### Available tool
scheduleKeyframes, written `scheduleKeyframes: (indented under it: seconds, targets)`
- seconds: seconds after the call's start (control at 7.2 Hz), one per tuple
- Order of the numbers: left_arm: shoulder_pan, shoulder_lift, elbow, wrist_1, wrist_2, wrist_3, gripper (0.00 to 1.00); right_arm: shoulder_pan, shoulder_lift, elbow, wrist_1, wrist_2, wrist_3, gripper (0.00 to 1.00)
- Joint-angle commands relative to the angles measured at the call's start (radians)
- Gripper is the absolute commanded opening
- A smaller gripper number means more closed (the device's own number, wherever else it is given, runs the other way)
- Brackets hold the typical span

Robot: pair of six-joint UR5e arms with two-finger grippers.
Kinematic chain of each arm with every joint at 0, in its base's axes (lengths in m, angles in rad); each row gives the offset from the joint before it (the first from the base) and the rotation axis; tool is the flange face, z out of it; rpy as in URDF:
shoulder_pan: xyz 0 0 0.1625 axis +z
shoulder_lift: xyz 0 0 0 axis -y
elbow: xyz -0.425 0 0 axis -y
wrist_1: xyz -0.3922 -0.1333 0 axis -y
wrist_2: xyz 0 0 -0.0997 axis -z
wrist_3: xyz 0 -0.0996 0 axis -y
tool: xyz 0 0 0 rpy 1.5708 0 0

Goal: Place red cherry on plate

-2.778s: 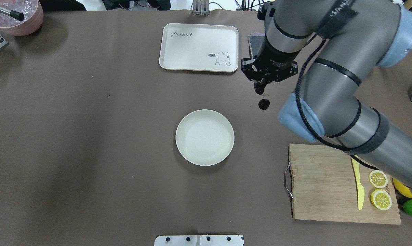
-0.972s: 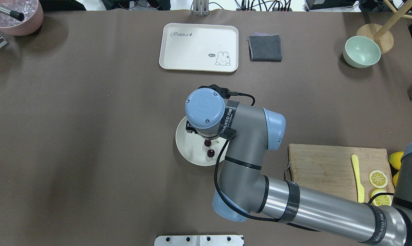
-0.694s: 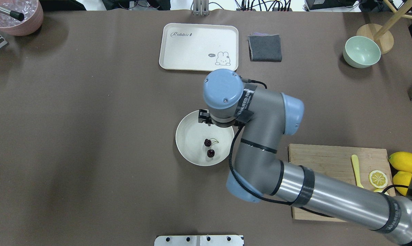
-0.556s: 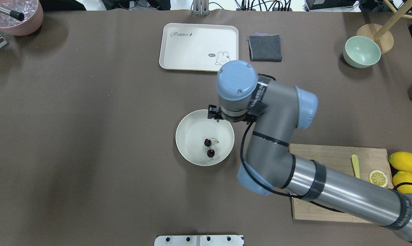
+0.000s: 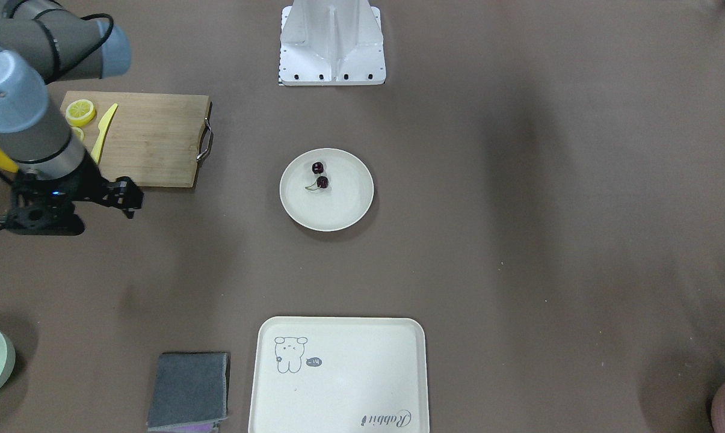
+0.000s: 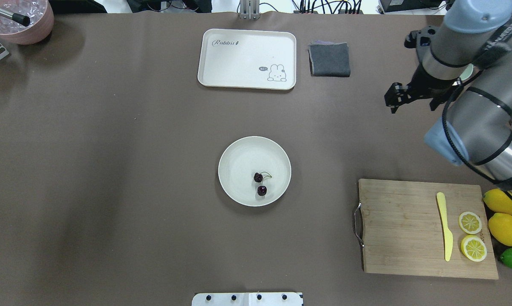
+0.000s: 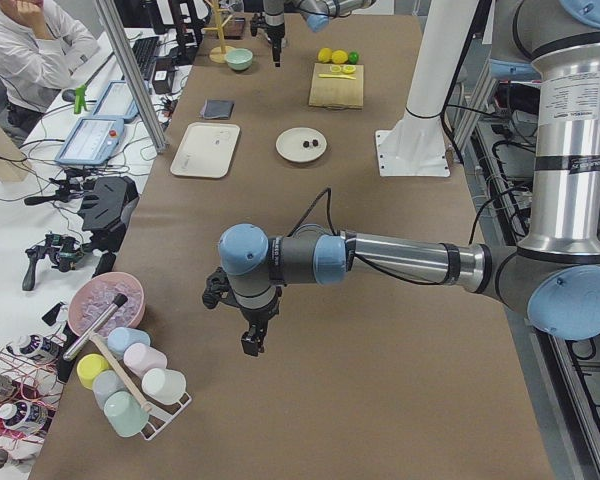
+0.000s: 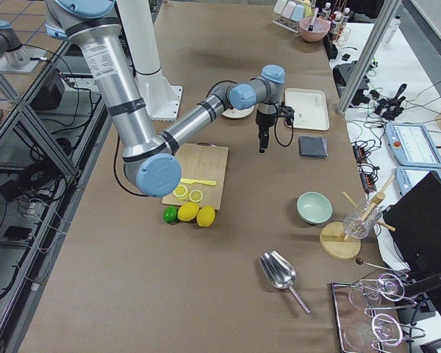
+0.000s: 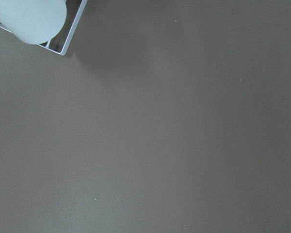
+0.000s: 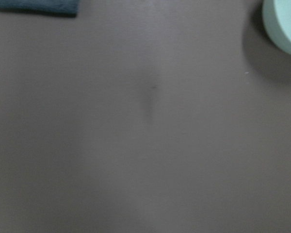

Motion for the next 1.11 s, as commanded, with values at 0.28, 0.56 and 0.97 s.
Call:
scheduleKeyframes:
  seconds: [0.28, 0.56, 0.97]
  targets:
    - [-0.002, 0.016, 0.001, 0.009, 0.001, 0.007, 0.98, 0.344, -0.085, -0.198, -0.025, 0.145, -0.539, 1.0]
    - [-0.005, 0.025, -0.008, 0.007, 0.002, 0.01, 0.98, 0.46, -0.179, -0.219, -0.015, 0.17, -0.731, 1.0]
    - [-0.009, 0.045, -0.013, 0.0, -0.001, 0.013, 0.98, 0.536, -0.237, -0.219, 0.008, 0.184, -0.772, 1.0]
